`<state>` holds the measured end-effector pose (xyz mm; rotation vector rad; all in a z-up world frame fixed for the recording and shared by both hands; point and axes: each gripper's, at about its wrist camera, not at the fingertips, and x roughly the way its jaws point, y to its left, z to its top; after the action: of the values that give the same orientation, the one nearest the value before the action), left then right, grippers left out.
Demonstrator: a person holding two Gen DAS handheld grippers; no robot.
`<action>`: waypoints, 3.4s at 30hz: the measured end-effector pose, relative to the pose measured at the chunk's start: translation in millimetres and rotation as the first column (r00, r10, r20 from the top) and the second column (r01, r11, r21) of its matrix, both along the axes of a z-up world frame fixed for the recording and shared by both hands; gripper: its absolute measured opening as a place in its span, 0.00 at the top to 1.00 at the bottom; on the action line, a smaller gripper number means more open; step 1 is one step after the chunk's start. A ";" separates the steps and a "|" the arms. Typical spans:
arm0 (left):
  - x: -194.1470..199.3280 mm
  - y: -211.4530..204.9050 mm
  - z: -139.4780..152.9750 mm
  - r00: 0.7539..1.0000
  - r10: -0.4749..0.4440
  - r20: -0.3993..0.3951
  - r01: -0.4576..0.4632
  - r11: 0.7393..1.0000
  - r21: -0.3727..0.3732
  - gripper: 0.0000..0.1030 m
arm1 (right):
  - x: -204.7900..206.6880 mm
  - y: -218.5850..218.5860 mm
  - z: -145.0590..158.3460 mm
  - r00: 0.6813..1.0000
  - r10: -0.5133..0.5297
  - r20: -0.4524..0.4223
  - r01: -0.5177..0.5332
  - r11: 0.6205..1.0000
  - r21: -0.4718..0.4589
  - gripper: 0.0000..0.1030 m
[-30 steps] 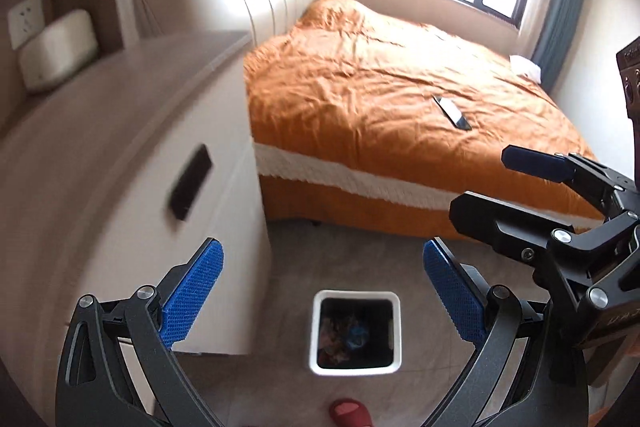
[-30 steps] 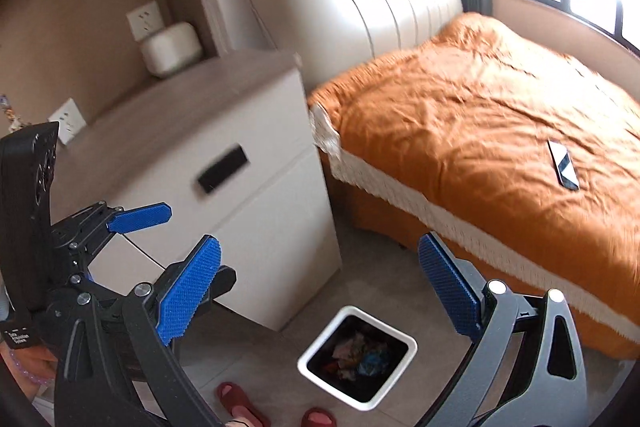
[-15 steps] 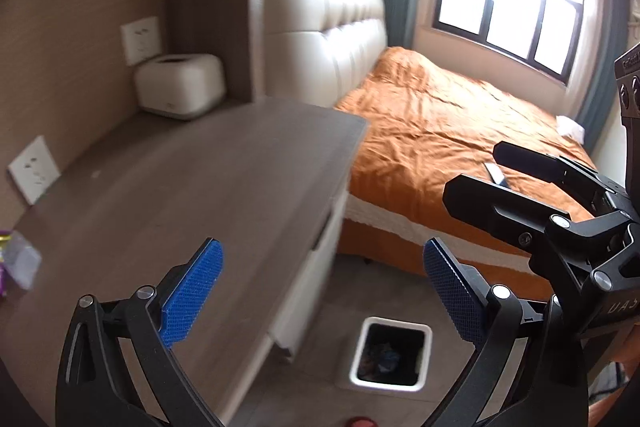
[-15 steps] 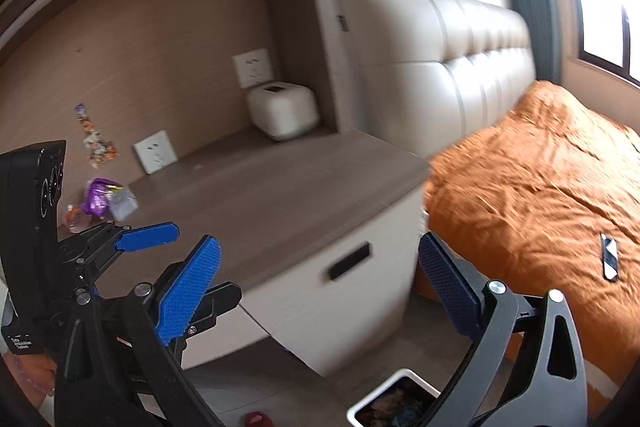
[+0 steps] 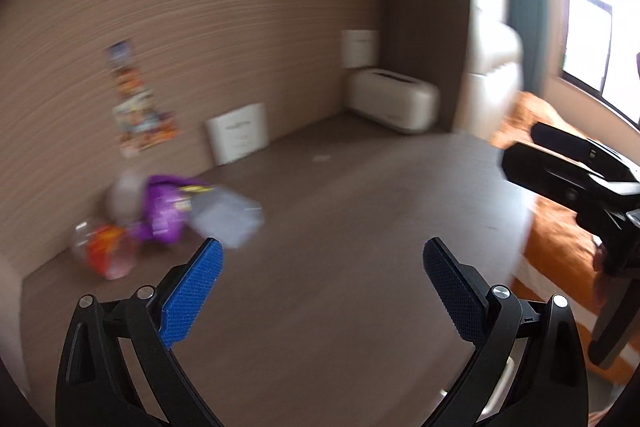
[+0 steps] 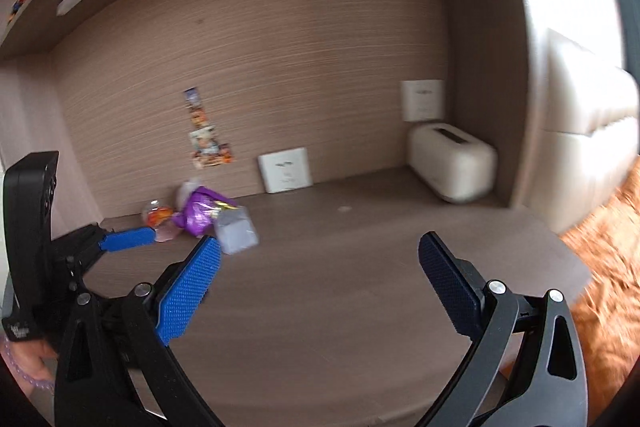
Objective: Collect trash
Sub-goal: 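Move both open tools back to the desk, then grasp the purple chip bag with the left tool while the right grasps the clear plastic box, then carry purple bag and plastic box to the bin and open both tools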
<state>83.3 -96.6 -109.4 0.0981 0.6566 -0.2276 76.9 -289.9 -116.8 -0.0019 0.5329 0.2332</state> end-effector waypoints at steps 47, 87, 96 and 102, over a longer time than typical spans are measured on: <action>160.4 146.8 -82.9 0.986 0.065 -0.156 -0.085 0.989 -0.120 0.59 | 191.8 154.2 -137.0 0.901 0.203 -0.382 -0.265 0.957 -0.117 0.44; -45.3 -164.5 24.7 0.877 -0.480 -0.007 0.476 0.871 -0.124 0.59 | -130.3 -110.6 37.0 0.907 -0.402 -0.122 0.389 0.914 -0.117 0.44; -96.1 -246.6 0.4 0.780 -0.623 -0.060 0.616 0.781 -0.105 0.59 | -208.5 -160.8 17.8 0.821 -0.548 -0.159 0.540 0.836 -0.097 0.44; -119.3 -289.2 -31.4 0.716 -0.688 -0.119 0.683 0.725 -0.085 0.59 | -244.7 -189.7 -9.2 0.753 -0.625 -0.207 0.625 0.777 -0.074 0.44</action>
<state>-36.0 -385.8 -140.8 0.2983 0.7379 -0.9845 -167.8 -479.5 -126.1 0.2052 0.7276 -0.4379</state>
